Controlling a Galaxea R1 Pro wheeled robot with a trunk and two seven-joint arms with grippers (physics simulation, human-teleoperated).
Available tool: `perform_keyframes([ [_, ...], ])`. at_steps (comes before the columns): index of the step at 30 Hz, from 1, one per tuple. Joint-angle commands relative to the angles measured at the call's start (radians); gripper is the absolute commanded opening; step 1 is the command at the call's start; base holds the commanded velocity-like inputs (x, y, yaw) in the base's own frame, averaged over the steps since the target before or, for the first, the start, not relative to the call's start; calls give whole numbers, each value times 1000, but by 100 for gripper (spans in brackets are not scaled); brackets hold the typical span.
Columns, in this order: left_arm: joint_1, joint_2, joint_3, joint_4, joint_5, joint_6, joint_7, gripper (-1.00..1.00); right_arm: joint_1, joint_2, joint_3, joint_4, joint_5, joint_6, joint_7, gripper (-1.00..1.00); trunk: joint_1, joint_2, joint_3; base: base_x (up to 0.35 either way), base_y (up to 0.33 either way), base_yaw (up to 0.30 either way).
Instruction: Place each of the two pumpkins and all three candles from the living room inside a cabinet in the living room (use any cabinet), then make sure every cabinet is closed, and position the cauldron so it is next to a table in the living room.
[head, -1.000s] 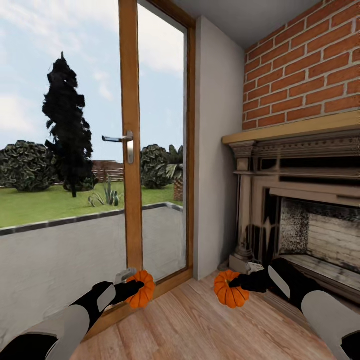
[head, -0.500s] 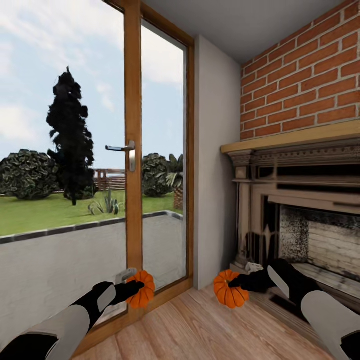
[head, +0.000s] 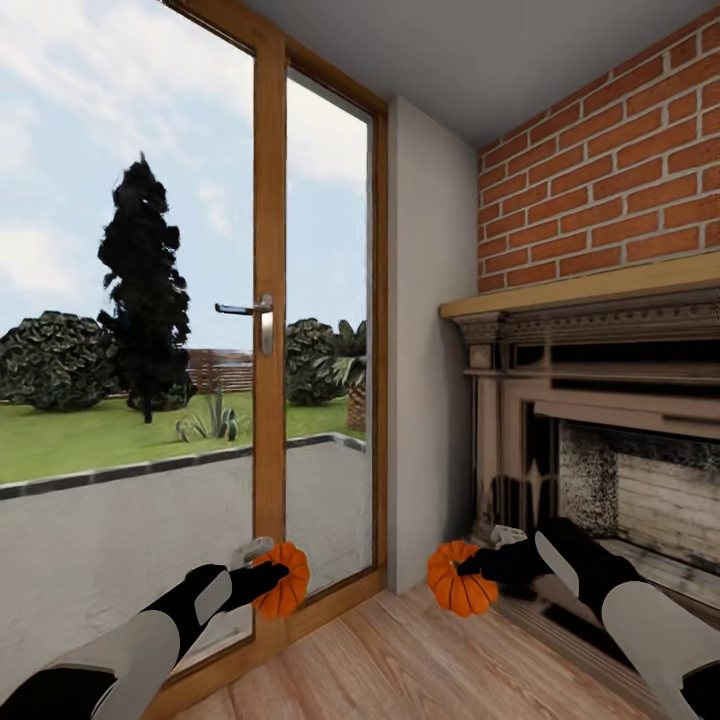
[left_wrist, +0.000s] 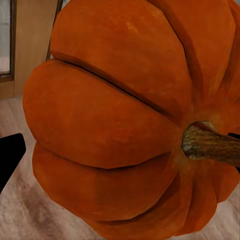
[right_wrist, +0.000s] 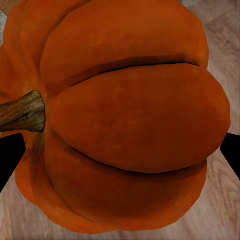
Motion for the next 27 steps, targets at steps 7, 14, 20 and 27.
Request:
perform_keyframes([
  [7, 0, 1, -9, -1, 7, 4, 0, -100, -1, 1, 5, 0, 2, 2, 4, -100, -3, 1, 15, 0, 0, 0],
  [14, 0, 1, -9, -1, 7, 4, 0, -100, -1, 1, 5, 0, 2, 2, 4, -100, -30, 50, 25, 0, 0, 0],
  [20, 0, 0, -9, -1, 7, 4, 0, -100, -1, 1, 5, 0, 3, 2, 4, -100, -53, 92, 35, 0, 0, 0],
  [27, 0, 0, -9, -1, 7, 4, 0, -100, -1, 1, 5, 0, 3, 2, 4, -100, -80, 141, 45, 0, 0, 0],
])
